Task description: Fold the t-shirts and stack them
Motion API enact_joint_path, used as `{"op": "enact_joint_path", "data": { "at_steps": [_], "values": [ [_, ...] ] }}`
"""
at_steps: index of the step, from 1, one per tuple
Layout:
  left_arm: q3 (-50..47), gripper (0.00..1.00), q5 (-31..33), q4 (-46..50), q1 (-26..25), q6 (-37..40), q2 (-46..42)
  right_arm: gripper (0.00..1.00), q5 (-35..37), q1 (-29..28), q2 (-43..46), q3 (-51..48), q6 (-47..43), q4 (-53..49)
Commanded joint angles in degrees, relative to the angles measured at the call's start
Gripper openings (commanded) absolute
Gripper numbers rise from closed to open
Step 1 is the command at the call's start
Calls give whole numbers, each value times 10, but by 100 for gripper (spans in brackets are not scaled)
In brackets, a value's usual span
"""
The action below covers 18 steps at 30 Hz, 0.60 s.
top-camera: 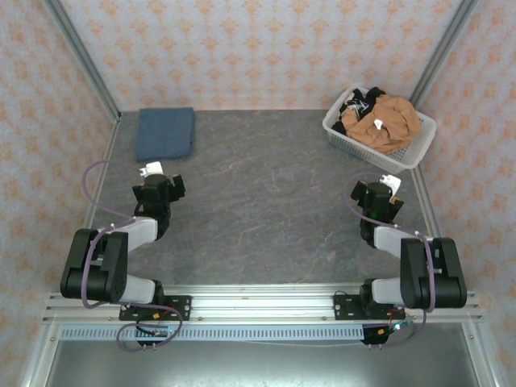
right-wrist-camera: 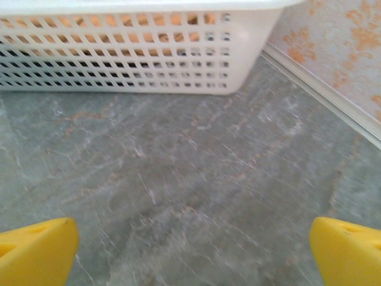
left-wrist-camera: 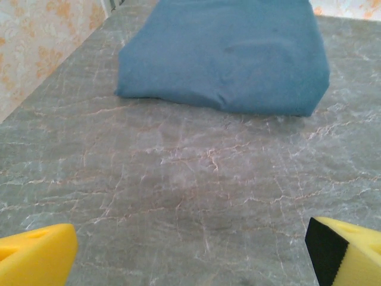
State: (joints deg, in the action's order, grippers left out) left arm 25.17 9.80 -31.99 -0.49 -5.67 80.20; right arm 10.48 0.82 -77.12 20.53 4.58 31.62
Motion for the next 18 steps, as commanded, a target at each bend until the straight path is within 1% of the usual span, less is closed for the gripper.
{"op": "enact_joint_path", "data": {
  "at_steps": [1, 2, 3, 4, 7, 8, 9, 10, 11, 12, 14, 18],
  "values": [
    [-44, 100, -29, -138, 3, 25, 20, 99, -34, 3, -34, 6, -15, 120],
    [-64, 100, -10, -190, 1, 19, 40, 99, -46, 3, -37, 4, -21, 127],
    [-68, 100, -13, -216, 1, 22, 51, 99, -56, 3, -38, 2, -25, 130],
    [-51, 100, -11, -162, -3, 24, 40, 99, -59, 3, -44, -4, -26, 145],
    [-23, 100, -1, -126, -14, 33, 50, 99, -62, 3, -86, -19, -24, 208],
    [-26, 100, -1, -140, -14, 34, 53, 99, -69, 3, -104, -18, -31, 238],
    [-22, 100, -2, -123, -14, 32, 49, 99, -78, 2, -100, -2, -36, 203],
    [-25, 100, -2, -137, -14, 33, 53, 99, -77, 0, -89, 14, -37, 154],
    [-22, 100, -3, -125, -13, 32, 50, 99, -74, -1, -97, 14, -38, 162],
    [-24, 100, -3, -134, -13, 32, 53, 99, -67, -4, -103, 14, -40, 174],
    [-23, 100, -3, -129, -13, 32, 52, 99, -50, -14, -100, 26, -46, 141],
    [-21, 100, 1, -125, -15, 35, 52, 99, -28, -29, -101, 25, -59, 148]
  ]
}}
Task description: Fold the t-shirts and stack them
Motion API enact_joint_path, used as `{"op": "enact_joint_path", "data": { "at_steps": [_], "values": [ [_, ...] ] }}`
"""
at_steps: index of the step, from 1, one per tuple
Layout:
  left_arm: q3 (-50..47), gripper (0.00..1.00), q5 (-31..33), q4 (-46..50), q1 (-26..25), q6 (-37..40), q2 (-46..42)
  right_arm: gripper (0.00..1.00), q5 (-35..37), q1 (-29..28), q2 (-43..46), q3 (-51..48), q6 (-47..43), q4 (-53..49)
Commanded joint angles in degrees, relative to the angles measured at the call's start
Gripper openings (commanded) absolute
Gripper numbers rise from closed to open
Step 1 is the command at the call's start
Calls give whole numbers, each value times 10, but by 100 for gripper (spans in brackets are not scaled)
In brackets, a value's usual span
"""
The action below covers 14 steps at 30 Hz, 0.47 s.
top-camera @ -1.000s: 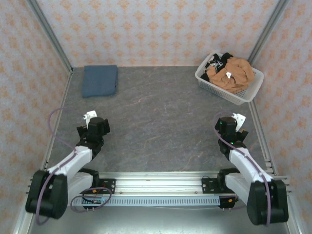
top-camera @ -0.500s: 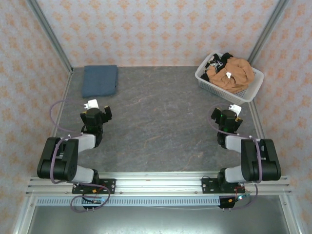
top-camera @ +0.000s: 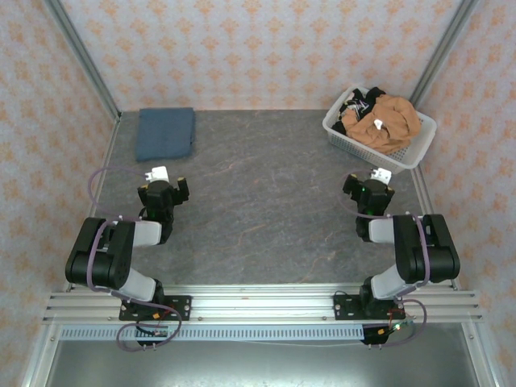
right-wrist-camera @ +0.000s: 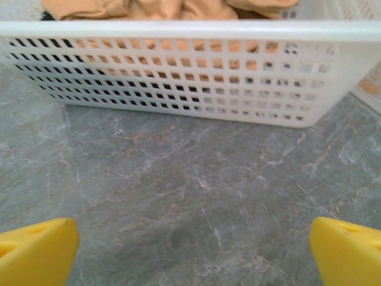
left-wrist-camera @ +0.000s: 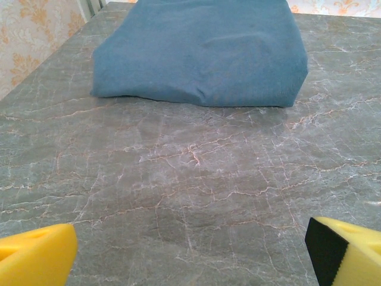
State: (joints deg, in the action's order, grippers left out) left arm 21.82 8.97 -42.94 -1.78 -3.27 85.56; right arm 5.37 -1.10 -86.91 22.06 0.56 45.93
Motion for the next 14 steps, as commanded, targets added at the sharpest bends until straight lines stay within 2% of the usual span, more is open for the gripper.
{"op": "enact_joint_path", "data": {
  "at_steps": [1, 14],
  "values": [
    [15, 100, 14, -15, -6, 14, 0, 99, 23, -10, 0, 10, -18, 2],
    [20, 100, 25, -7, -15, 22, 2, 99, 9, -12, -3, 13, -26, -2]
  ]
}}
